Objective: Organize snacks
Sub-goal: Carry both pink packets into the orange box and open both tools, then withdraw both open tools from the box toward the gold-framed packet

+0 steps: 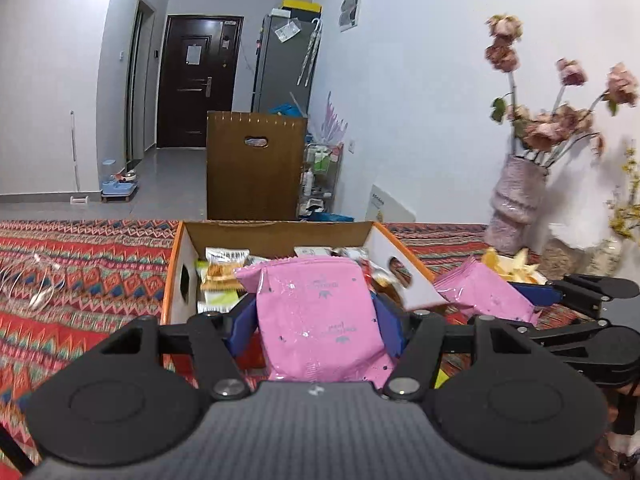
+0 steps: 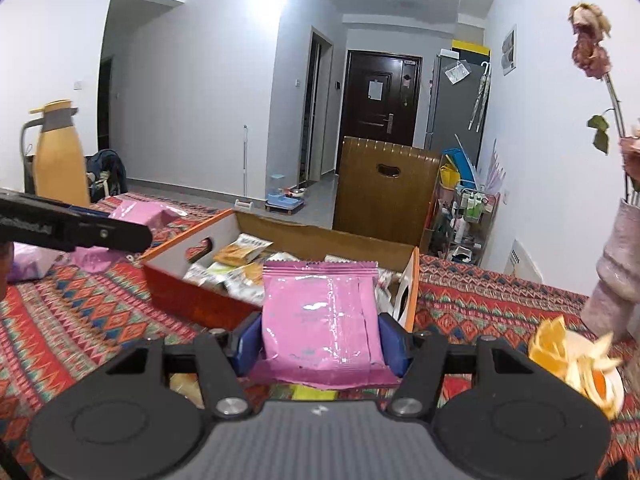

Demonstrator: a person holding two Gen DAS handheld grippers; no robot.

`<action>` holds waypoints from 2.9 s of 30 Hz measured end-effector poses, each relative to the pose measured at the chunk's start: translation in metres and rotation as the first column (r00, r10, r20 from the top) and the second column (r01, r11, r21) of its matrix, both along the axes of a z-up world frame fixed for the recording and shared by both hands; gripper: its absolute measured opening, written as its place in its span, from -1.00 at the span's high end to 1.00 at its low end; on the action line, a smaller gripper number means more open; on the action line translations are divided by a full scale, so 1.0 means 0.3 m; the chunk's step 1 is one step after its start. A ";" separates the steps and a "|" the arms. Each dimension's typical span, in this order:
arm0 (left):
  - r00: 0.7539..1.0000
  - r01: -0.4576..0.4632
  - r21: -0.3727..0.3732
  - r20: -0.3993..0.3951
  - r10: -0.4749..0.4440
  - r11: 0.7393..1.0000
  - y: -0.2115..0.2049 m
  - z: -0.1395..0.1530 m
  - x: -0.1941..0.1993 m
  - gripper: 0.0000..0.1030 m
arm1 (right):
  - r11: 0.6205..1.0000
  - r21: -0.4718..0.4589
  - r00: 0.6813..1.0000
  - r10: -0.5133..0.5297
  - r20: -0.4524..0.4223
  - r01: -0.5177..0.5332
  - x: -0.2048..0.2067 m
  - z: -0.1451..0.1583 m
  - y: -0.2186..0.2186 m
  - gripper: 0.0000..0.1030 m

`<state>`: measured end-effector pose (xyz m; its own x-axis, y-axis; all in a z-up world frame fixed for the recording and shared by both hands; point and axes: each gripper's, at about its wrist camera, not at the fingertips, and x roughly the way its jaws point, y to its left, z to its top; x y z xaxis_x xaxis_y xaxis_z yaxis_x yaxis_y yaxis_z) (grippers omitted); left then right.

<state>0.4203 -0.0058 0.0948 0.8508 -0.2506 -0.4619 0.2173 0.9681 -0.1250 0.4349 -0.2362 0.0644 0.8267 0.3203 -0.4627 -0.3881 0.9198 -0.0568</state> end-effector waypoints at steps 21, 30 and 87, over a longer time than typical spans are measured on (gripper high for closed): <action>0.977 -0.036 -0.002 -0.211 0.035 0.999 -0.007 -0.306 0.454 -0.30 | 0.995 -0.013 0.986 -0.099 -0.131 0.098 0.452 -0.243 0.058 -0.20; 0.974 -0.033 -0.016 -0.224 0.029 0.999 -0.006 -0.309 0.450 -0.58 | 0.994 -0.020 0.987 -0.106 -0.124 0.104 0.439 -0.232 0.073 -0.43; 0.982 -0.087 0.012 -0.169 0.087 0.996 -0.069 -0.253 -0.805 -0.95 | 0.980 0.110 0.983 -0.154 -0.102 0.165 -0.813 -0.217 -0.165 -0.94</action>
<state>0.1787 -0.0265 0.0189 0.7788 -0.1768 -0.6019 0.1081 0.9829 -0.1488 0.1910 -0.2856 -0.0006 0.8267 0.2447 -0.5067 -0.2343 0.9684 0.0853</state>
